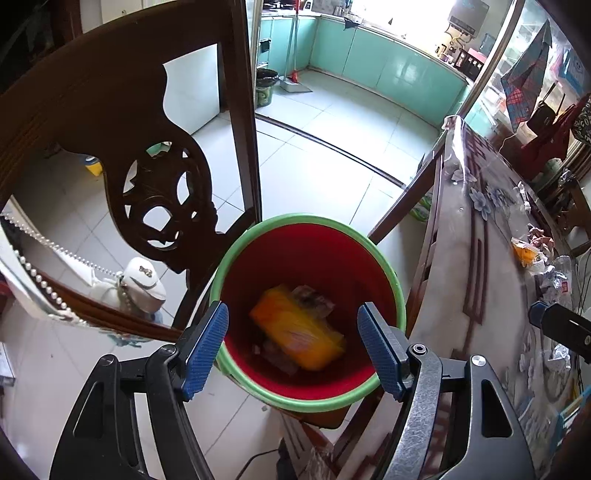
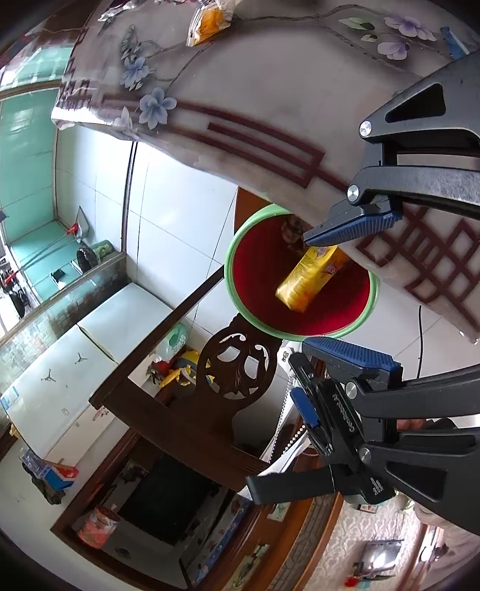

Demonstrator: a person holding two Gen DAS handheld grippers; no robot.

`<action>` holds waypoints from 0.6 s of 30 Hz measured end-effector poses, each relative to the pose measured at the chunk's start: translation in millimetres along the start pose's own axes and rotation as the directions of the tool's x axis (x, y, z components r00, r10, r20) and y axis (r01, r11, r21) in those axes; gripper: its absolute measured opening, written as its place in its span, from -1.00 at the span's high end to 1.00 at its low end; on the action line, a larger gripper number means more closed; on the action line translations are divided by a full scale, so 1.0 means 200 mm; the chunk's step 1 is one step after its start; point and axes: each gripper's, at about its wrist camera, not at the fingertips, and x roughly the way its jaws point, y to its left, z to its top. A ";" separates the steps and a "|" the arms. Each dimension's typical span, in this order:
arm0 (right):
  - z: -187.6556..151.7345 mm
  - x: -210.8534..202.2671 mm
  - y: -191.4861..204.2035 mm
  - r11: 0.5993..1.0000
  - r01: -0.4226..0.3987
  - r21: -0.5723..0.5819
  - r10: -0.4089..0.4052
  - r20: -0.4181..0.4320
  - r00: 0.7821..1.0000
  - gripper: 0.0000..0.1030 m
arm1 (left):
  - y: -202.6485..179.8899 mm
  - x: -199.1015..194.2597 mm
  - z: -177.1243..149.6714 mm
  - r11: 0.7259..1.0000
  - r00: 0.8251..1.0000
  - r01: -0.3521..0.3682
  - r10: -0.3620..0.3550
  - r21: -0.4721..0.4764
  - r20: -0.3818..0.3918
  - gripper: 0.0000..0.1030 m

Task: Collect trash
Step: 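Carry both items to the red bin and open both tools to drop them, then move both open tools back toward the table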

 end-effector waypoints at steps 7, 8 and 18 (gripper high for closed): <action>-0.04 -0.15 -0.09 0.999 0.038 0.002 -0.038 0.048 0.998 0.04 | -0.10 -0.07 -0.05 1.000 1.000 0.008 -0.009 0.022 0.014 -0.40; -0.05 -0.18 -0.11 0.999 0.047 0.004 -0.047 0.057 0.997 0.04 | -0.13 -0.08 -0.06 1.000 1.000 0.010 -0.011 0.029 0.018 -0.40; -0.20 -0.66 -0.49 0.967 0.255 0.000 -0.252 0.149 0.956 0.04 | -0.47 -0.19 -0.14 0.992 0.997 0.059 -0.065 0.114 0.052 -0.40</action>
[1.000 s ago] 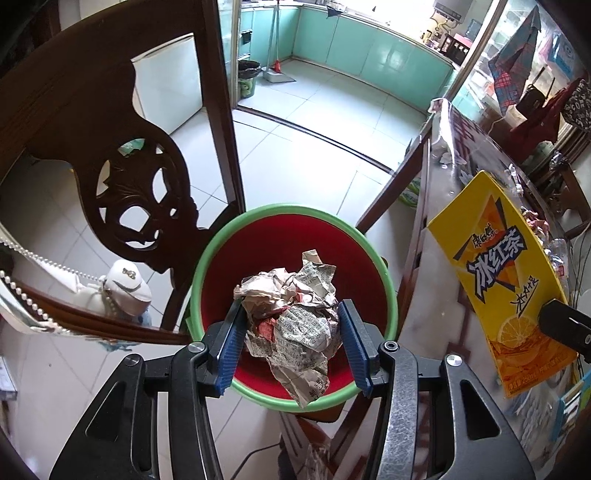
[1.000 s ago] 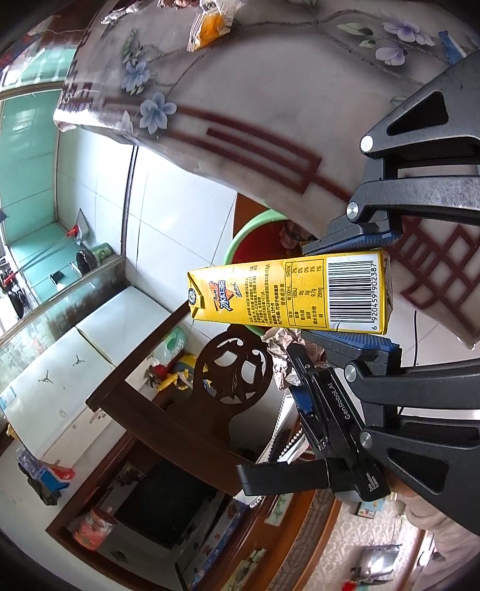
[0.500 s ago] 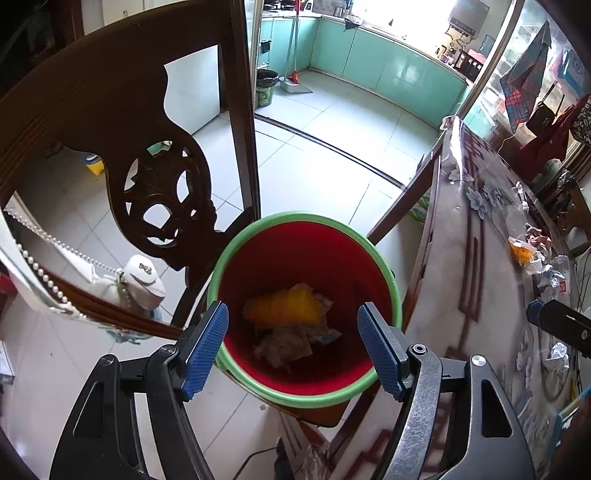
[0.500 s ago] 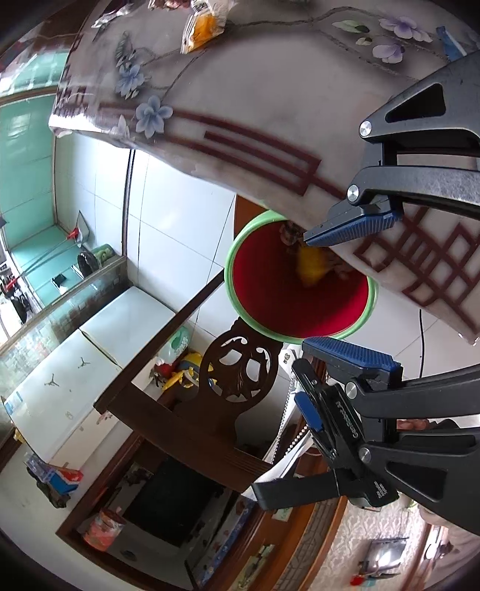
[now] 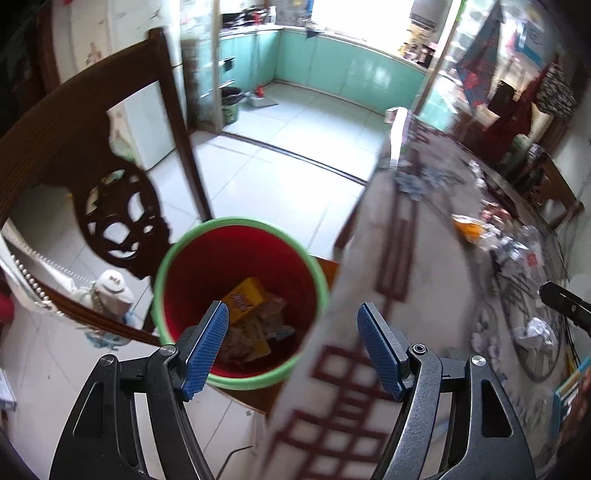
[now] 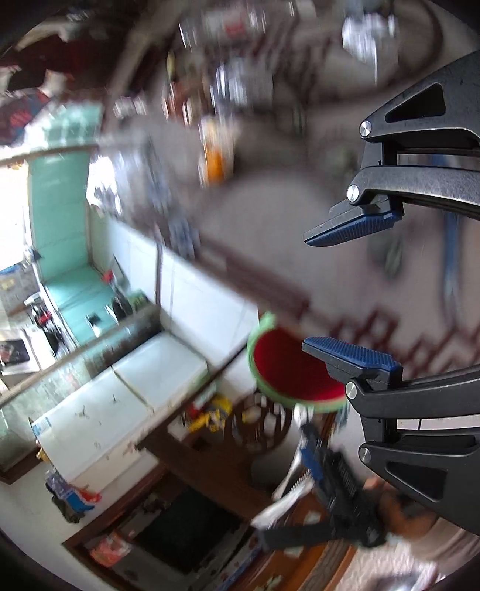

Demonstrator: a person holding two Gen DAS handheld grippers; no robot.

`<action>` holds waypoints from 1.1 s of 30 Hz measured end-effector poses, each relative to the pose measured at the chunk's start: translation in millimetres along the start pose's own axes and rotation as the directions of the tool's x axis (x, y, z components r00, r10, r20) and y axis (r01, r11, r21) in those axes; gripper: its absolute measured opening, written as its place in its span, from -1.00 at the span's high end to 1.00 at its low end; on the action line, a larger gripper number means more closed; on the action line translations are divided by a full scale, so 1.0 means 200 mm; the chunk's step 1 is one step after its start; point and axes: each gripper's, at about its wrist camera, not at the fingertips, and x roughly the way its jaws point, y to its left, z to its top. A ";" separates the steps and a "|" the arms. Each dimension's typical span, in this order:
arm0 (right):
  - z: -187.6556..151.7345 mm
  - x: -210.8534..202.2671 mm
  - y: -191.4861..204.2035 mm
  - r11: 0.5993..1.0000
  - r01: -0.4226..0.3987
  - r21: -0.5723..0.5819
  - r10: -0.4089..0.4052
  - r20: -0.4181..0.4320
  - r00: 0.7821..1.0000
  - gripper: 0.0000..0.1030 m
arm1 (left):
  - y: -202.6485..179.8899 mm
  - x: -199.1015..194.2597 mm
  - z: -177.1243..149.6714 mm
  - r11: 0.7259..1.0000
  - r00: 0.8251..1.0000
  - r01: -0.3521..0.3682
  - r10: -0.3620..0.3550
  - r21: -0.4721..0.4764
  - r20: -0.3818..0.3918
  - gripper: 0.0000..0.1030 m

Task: Collect trash
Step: 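Move both open tools back toward the table, then grasp the crumpled foil wrapper with the left tool while the right tool grasps the clear plastic bag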

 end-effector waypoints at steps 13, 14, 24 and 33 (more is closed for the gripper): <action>-0.18 -0.21 -1.18 0.939 0.258 -0.228 -0.312 -0.245 0.918 -0.06 | -0.82 -0.02 -0.19 0.934 0.961 0.269 -0.244 0.234 -0.129 -0.58; -0.18 -0.19 -1.25 0.943 0.248 -0.220 -0.303 -0.268 0.915 -0.06 | -0.91 -0.01 -0.21 0.918 0.954 0.294 -0.262 0.267 -0.148 -0.58; -0.25 -0.03 -1.52 0.977 0.131 -0.166 -0.185 -0.369 0.911 -0.06 | -1.47 0.06 -0.26 0.816 0.912 0.403 -0.324 0.415 -0.250 -0.58; -0.25 -0.09 -1.66 0.982 0.139 -0.130 -0.173 -0.306 0.936 0.70 | -1.79 0.25 -0.30 0.786 0.907 0.409 -0.292 0.463 -0.305 -0.58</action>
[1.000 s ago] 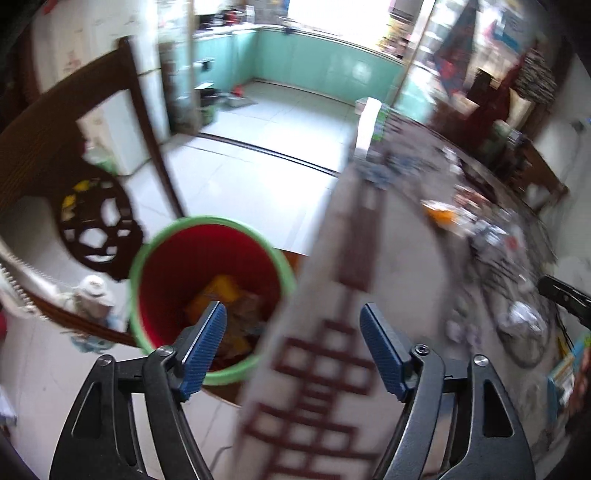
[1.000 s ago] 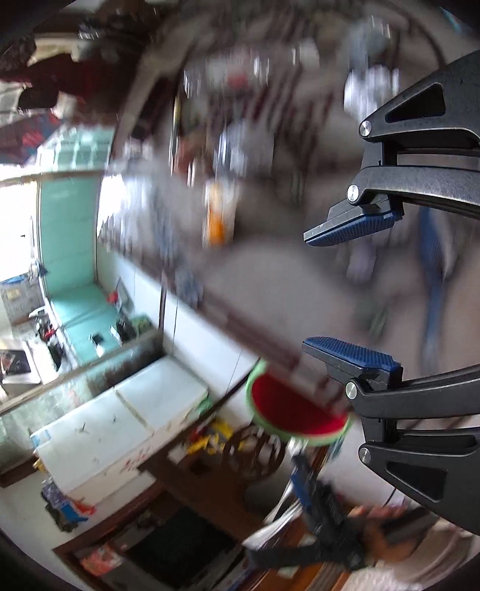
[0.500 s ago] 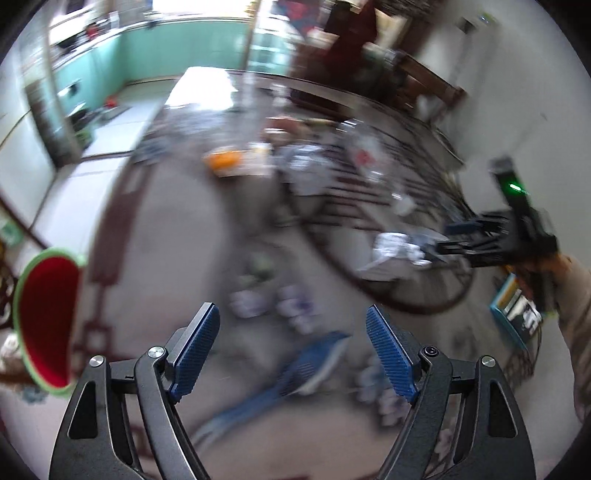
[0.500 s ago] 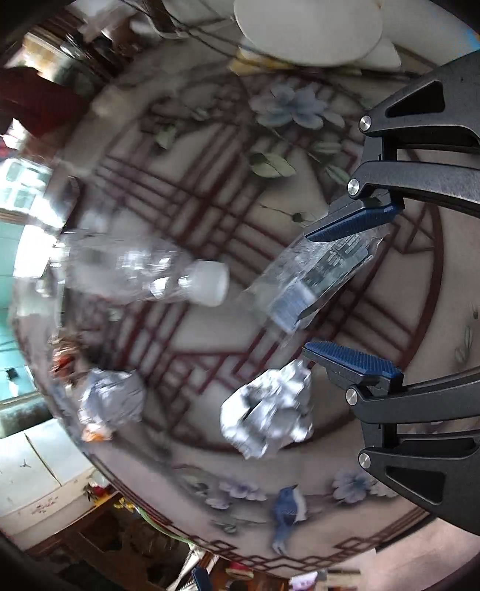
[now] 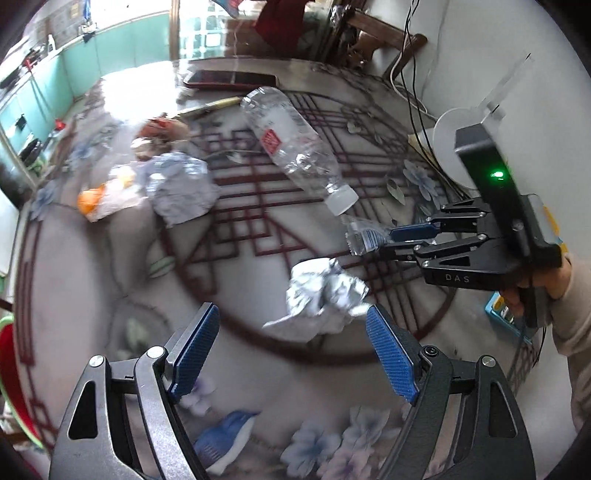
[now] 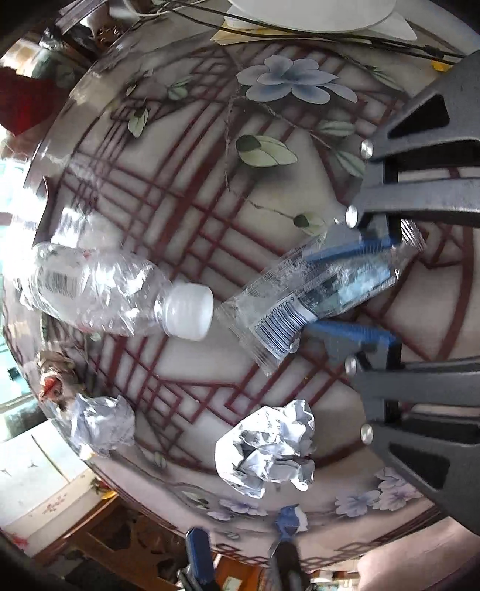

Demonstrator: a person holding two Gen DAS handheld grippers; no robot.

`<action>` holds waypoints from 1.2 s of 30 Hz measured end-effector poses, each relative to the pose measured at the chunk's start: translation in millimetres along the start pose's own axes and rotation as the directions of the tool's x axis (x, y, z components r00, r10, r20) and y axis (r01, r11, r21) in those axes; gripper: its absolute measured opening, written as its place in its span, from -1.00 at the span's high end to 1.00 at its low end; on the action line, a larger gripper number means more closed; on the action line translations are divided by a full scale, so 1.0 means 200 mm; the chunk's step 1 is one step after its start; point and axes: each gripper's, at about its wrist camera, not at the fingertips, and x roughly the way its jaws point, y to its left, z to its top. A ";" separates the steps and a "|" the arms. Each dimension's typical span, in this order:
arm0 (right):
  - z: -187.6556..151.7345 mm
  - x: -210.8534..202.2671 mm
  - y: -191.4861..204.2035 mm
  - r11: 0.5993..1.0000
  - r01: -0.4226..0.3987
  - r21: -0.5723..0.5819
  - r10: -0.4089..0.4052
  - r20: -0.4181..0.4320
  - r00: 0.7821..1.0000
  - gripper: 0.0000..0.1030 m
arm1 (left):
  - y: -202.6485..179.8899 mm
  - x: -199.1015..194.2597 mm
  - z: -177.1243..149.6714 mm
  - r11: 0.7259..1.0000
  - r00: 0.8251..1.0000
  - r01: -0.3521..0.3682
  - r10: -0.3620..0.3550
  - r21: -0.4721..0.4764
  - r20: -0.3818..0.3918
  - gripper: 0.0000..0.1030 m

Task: Collect trash
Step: 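Grasp the crumpled foil wrapper with the left tool while the right tool grasps the clear plastic bag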

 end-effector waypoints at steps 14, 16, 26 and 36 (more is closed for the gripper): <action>-0.13 -0.17 -0.11 0.954 -0.136 0.268 0.082 0.204 0.976 0.91 | 0.03 0.12 0.00 0.998 0.999 -0.031 0.030 -0.051 -0.038 0.24; -0.16 -0.23 -0.09 0.942 -0.131 0.310 0.057 0.235 0.970 0.91 | 0.05 0.06 -0.02 0.998 0.999 -0.048 0.048 -0.045 -0.015 0.24; -0.18 -0.49 0.14 0.903 -0.161 0.399 -0.002 0.378 0.926 0.91 | 0.26 -0.18 -0.17 0.986 0.988 -0.147 0.150 -0.074 0.041 0.22; -0.09 -0.36 0.08 0.931 0.104 0.350 -0.200 0.253 0.947 -0.14 | 0.54 -0.37 -0.38 0.952 0.979 -0.184 0.200 -0.245 0.040 0.19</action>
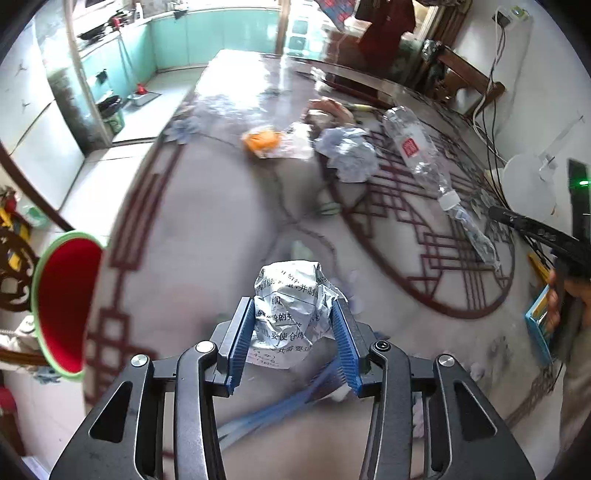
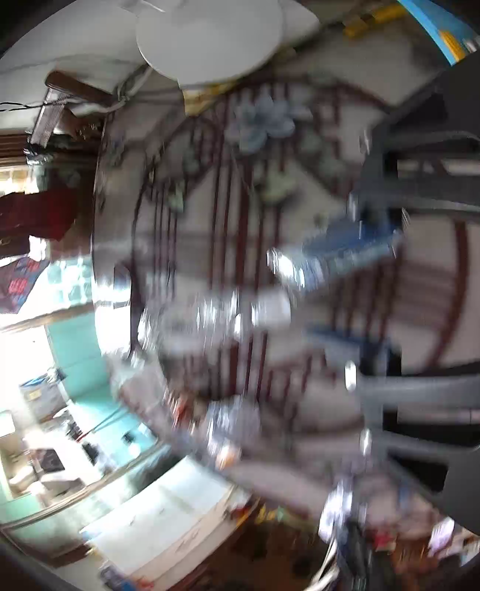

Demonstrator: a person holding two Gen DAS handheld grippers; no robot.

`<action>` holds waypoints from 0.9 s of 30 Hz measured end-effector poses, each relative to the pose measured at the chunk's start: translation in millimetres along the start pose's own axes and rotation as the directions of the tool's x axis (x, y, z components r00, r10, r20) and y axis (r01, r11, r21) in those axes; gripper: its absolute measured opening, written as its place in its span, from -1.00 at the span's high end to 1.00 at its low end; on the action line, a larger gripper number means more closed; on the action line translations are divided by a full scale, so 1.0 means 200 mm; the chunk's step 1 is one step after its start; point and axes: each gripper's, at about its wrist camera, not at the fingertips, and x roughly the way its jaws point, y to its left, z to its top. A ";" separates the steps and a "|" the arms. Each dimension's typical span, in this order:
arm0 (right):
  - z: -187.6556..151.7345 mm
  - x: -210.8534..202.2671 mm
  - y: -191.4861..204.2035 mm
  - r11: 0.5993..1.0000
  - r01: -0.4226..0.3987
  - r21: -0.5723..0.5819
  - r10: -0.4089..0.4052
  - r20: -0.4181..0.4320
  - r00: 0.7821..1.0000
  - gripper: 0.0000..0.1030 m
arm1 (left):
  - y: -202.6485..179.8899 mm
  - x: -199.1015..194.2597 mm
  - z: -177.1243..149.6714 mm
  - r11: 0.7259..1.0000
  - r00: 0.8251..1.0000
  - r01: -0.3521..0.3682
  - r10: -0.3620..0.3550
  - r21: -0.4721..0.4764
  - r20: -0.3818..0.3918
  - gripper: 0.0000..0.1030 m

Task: Collect trash
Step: 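Grasp the crumpled foil wrapper with the left tool while the right tool grasps the clear plastic bag, then carry both items over the red bin and open both tools to drop them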

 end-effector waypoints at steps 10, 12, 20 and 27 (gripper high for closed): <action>-0.06 0.26 0.00 0.990 0.036 -0.138 -0.065 -0.210 0.976 -0.14 | 0.16 -0.04 -0.09 0.998 1.000 -0.012 0.012 -0.066 -0.005 0.19; -0.05 0.26 -0.01 0.994 0.047 -0.099 -0.066 -0.200 0.977 0.28 | 0.17 -0.05 -0.09 0.998 1.000 -0.009 0.009 -0.068 -0.002 0.19; -0.09 0.10 0.05 0.999 0.013 0.041 -0.008 -0.132 0.991 0.75 | 0.21 -0.10 -0.08 0.999 1.000 0.005 -0.003 -0.048 0.028 0.19; -0.13 -0.18 0.34 0.999 -0.026 0.034 0.027 -0.016 1.000 0.75 | 0.28 -0.09 -0.06 0.999 1.000 0.003 -0.002 -0.045 0.025 0.19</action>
